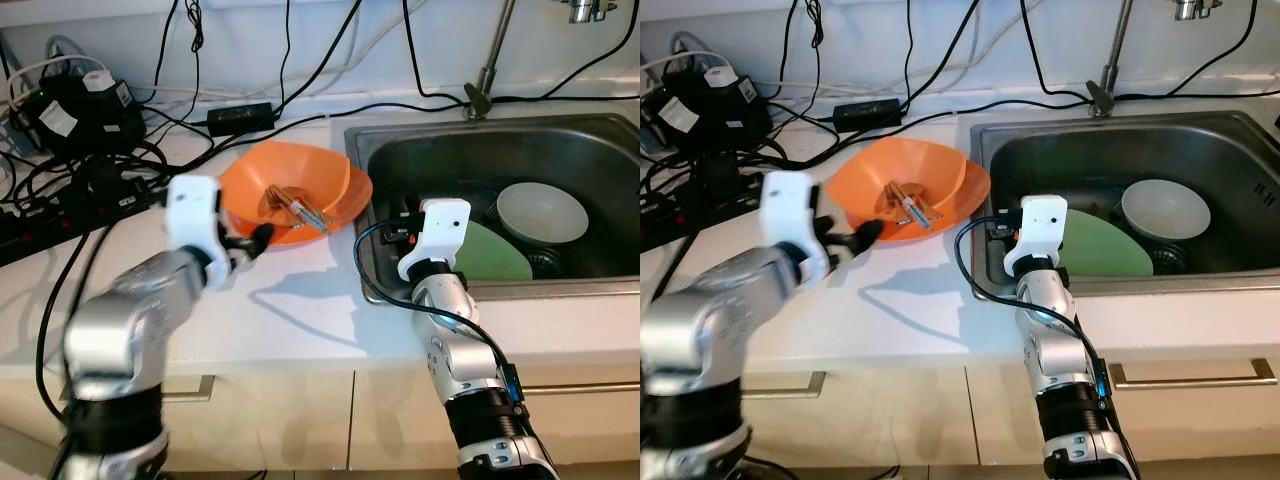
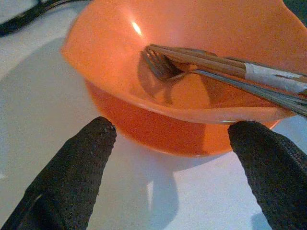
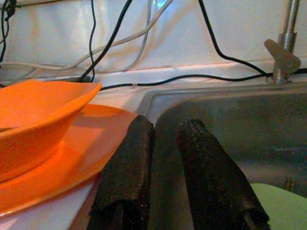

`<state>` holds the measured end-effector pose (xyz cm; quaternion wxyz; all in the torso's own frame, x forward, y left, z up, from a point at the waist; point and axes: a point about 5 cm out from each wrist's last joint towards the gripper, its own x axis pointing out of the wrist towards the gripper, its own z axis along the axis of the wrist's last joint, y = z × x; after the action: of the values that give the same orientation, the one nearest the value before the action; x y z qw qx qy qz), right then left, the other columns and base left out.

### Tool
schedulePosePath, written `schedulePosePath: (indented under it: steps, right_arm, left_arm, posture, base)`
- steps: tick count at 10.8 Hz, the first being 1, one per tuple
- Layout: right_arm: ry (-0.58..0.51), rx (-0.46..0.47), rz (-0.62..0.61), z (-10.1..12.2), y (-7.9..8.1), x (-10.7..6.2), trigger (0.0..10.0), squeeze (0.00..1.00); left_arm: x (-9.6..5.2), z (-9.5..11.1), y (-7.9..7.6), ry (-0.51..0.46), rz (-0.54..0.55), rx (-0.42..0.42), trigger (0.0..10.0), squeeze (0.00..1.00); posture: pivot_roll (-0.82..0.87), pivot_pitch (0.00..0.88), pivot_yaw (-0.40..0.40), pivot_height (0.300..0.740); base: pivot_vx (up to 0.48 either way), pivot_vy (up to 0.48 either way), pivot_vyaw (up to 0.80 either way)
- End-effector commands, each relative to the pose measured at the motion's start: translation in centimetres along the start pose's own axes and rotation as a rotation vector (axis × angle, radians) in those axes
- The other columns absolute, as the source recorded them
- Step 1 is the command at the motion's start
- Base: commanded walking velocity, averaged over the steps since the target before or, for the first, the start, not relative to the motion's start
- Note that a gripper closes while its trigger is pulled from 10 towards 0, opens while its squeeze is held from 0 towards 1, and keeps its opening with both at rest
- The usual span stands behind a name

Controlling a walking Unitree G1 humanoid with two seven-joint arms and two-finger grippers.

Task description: Kitchen organization

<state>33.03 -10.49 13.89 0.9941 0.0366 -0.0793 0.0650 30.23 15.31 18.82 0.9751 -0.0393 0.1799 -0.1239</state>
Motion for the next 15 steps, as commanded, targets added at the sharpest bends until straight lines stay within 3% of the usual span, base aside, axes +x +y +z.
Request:
schedulePosePath:
  steps: [1, 3, 10, 13, 15]
  right_arm:
    - [0.013, 0.007, -0.021, -0.4, -0.4, -0.1, 10.0, 0.00]
    - [0.008, 0.007, -0.027, -0.3, -0.4, -0.2, 10.0, 0.00]
    - [0.007, 0.013, -0.028, -0.5, 0.0, -0.6, 10.0, 0.00]
    - [0.008, 0.014, -0.035, -0.5, -0.1, -0.5, 10.0, 0.00]
    - [0.009, 0.014, -0.041, -0.5, -0.3, -0.7, 10.0, 0.00]
  left_arm:
    - [0.6, 0.1, 0.0, 0.001, -0.007, 0.007, 10.0, 0.00]
    - [1.8, -0.1, -0.7, 0.019, -0.044, 0.022, 10.0, 0.00]
    - [3.7, -1.0, -2.1, 0.030, -0.091, 0.066, 10.0, 0.00]
    - [5.2, 0.4, -3.5, -0.025, -0.101, 0.106, 10.0, 0.00]
    - [5.8, 0.6, -3.7, -0.033, -0.086, 0.125, 10.0, 0.00]
  posture:
    - [0.09, 0.000, 0.128, 0.740]
    - [0.08, 0.000, 0.136, 0.740]
    - [0.04, 0.000, 0.158, 0.740]
    - [0.05, 0.000, 0.151, 0.740]
    - [0.04, 0.000, 0.152, 0.740]
  base:
    - [0.000, 0.000, 0.00]
    - [0.000, 0.000, 0.00]
    - [0.000, 0.000, 0.00]
    - [0.000, 0.000, 0.00]
    - [0.000, 0.000, 0.00]
